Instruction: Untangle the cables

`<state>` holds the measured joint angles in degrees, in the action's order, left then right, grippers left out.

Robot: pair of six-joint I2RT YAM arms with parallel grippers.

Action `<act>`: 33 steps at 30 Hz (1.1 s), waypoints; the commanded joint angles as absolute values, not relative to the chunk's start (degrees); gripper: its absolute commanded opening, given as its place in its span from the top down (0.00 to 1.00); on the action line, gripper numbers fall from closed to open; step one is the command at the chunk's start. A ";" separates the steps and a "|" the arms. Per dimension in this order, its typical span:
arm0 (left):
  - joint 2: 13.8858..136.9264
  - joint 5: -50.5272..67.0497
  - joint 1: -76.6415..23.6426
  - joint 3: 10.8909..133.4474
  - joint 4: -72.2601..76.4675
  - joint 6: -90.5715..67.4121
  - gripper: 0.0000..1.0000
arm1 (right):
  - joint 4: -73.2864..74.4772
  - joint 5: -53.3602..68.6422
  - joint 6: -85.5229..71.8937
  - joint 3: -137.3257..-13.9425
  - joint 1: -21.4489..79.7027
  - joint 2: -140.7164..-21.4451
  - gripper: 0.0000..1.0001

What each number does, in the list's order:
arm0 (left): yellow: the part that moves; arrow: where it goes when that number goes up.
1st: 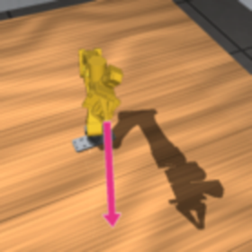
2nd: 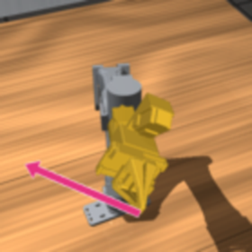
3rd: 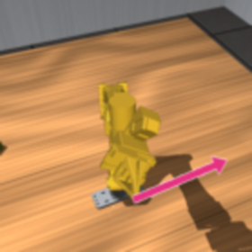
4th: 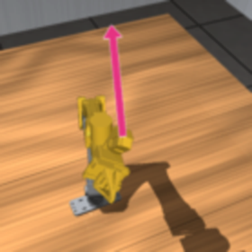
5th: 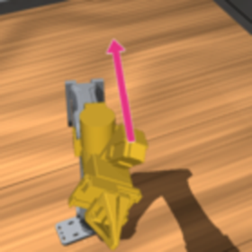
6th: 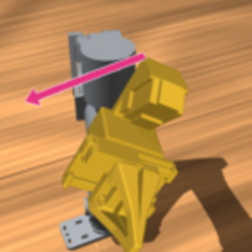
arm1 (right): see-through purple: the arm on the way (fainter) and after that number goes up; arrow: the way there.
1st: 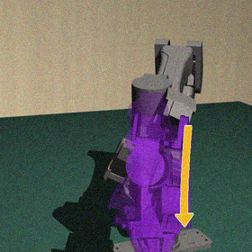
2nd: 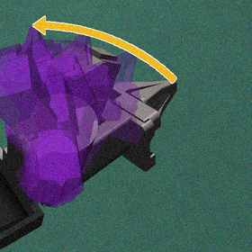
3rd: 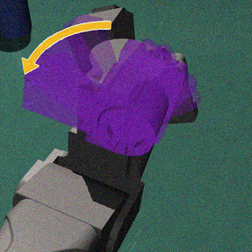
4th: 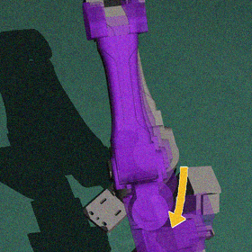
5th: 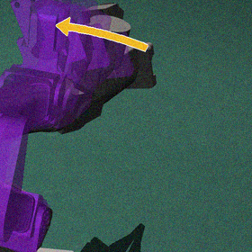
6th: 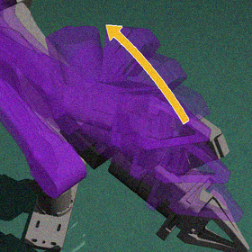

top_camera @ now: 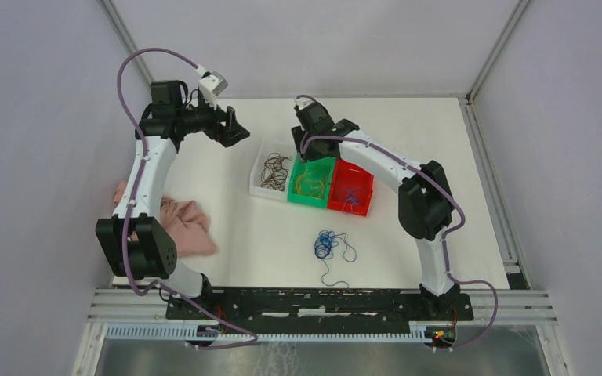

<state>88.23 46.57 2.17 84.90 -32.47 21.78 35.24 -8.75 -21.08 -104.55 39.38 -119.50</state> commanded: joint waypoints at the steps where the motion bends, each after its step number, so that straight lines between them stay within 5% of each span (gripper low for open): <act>1: 86.02 48.08 2.46 84.74 -31.02 20.25 0.01 | 35.72 -7.11 -20.39 -104.47 39.42 -113.79 0.45; 9: 85.16 47.24 2.33 84.90 -35.51 23.49 0.01 | 32.34 -2.11 -20.43 -91.51 39.61 -99.18 0.26; 20: 82.51 47.26 2.44 83.35 -43.92 29.01 0.01 | 26.89 0.14 -27.91 -50.66 44.09 -72.95 0.41; 33: 78.95 46.93 2.46 80.89 -46.45 30.03 0.01 | 19.47 0.28 -34.06 -36.08 44.65 -71.95 0.49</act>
<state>81.19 46.52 2.17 80.55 -45.54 27.59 26.22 -1.41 -31.90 -37.52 44.51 -70.65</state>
